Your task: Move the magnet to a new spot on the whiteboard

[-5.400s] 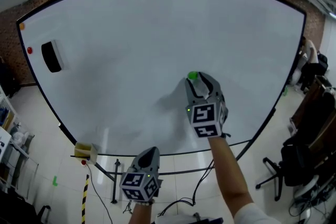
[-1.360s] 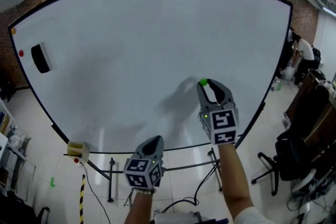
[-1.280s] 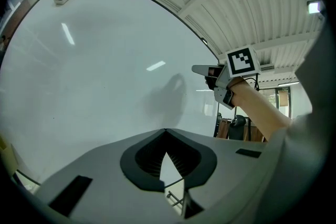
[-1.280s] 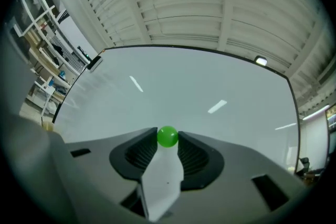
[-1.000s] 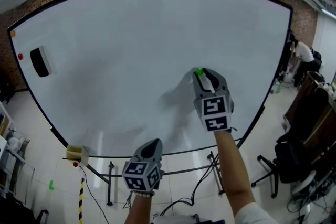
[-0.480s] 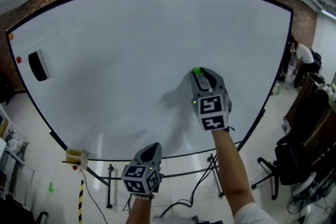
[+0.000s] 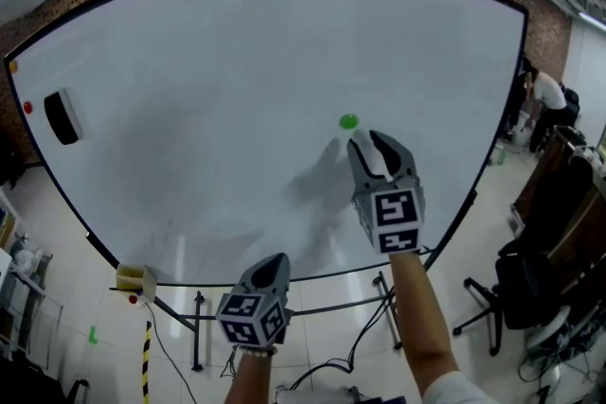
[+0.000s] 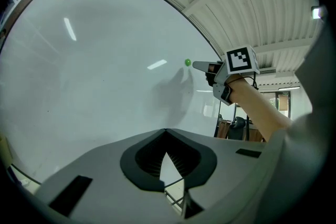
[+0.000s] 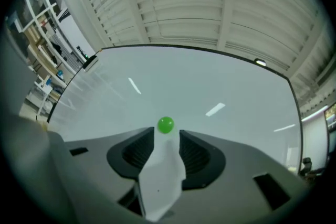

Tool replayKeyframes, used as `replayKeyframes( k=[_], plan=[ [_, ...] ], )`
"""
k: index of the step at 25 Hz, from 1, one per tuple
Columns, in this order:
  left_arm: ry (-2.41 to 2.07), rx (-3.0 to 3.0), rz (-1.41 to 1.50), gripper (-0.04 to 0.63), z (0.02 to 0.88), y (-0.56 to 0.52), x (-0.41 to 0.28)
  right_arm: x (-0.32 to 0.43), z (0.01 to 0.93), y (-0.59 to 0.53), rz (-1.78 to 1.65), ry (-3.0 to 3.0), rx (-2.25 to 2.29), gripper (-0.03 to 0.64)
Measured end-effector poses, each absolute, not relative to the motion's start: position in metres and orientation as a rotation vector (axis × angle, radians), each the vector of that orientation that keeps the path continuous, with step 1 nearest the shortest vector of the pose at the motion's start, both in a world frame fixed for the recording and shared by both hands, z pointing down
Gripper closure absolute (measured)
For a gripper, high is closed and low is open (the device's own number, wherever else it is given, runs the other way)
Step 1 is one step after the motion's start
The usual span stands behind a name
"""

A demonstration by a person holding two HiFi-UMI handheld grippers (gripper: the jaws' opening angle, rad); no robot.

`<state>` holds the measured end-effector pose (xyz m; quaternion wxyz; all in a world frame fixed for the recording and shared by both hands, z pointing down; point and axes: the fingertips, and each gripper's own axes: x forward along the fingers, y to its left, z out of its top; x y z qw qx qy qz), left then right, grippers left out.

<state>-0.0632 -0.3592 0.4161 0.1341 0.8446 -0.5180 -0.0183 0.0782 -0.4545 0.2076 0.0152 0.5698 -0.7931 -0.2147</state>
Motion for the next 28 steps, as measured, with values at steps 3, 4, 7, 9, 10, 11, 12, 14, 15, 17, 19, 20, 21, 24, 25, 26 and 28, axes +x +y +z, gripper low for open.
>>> replayKeyframes(
  k=[3, 4, 7, 9, 10, 11, 12, 14, 15, 17, 19, 20, 21, 24, 25, 26, 28],
  plan=[
    [-1.503, 2.439, -0.046, 0.600, 0.419, -0.361, -0.057, 0.093, 0.233, -0.440, -0.524, -2.571, 1.732, 0.463],
    [-1.505, 2.434, -0.042, 0.600, 0.421, -0.361, -0.055, 0.097, 0.244, -0.436, -0.468, -2.604, 1.715, 0.468],
    [-1.517, 2.420, -0.019, 0.600, 0.427, -0.362, -0.049, 0.111, 0.286, -0.426, -0.307, -2.649, 1.672, 0.514],
    [-1.522, 2.412, -0.005, 0.600, 0.431, -0.361, -0.041, 0.124, 0.316, -0.418, -0.217, -2.650, 1.658, 0.530],
    [-1.523, 2.408, 0.001, 0.600, 0.433, -0.360, -0.036, 0.131, 0.332, -0.415, -0.172, -2.646, 1.653, 0.544],
    [-1.524, 2.404, 0.006, 0.600, 0.434, -0.359, -0.030, 0.138, 0.347, -0.411, -0.125, -2.641, 1.648, 0.577],
    [-1.527, 2.400, 0.011, 0.600, 0.436, -0.358, -0.025, 0.144, 0.362, -0.408, -0.077, -2.635, 1.639, 0.607],
    [-1.534, 2.389, 0.024, 0.600, 0.440, -0.357, -0.015, 0.154, 0.391, -0.403, 0.021, -2.627, 1.617, 0.614],
    [-1.539, 2.382, 0.031, 0.600, 0.443, -0.356, -0.011, 0.159, 0.404, -0.400, 0.067, -2.625, 1.606, 0.614],
    [-1.548, 2.366, 0.042, 0.600, 0.447, -0.354, -0.001, 0.169, 0.428, -0.394, 0.153, -2.617, 1.587, 0.614],
    [-1.560, 2.350, 0.058, 0.600, 0.451, -0.351, 0.008, 0.180, 0.448, -0.388, 0.240, -2.615, 1.572, 0.614],
    [-1.565, 2.341, 0.066, 0.600, 0.454, -0.349, 0.012, 0.184, 0.457, -0.385, 0.282, -2.619, 1.563, 0.614],
    [-1.570, 2.330, 0.072, 0.600, 0.457, -0.347, 0.016, 0.187, 0.465, -0.382, 0.318, -2.623, 1.553, 0.614],
    [-1.576, 2.302, 0.081, 0.600, 0.466, -0.340, 0.027, 0.194, 0.483, -0.375, 0.388, -2.635, 1.523, 0.614],
    [-1.575, 2.296, 0.084, 0.600, 0.468, -0.338, 0.030, 0.196, 0.487, -0.373, 0.403, -2.639, 1.516, 0.614],
    [-1.571, 2.294, 0.090, 0.600, 0.471, -0.336, 0.033, 0.197, 0.491, -0.371, 0.418, -2.641, 1.511, 0.614],
    [-1.560, 2.293, 0.110, 0.600, 0.476, -0.331, 0.038, 0.197, 0.498, -0.364, 0.444, -2.641, 1.505, 0.614]
  ],
)
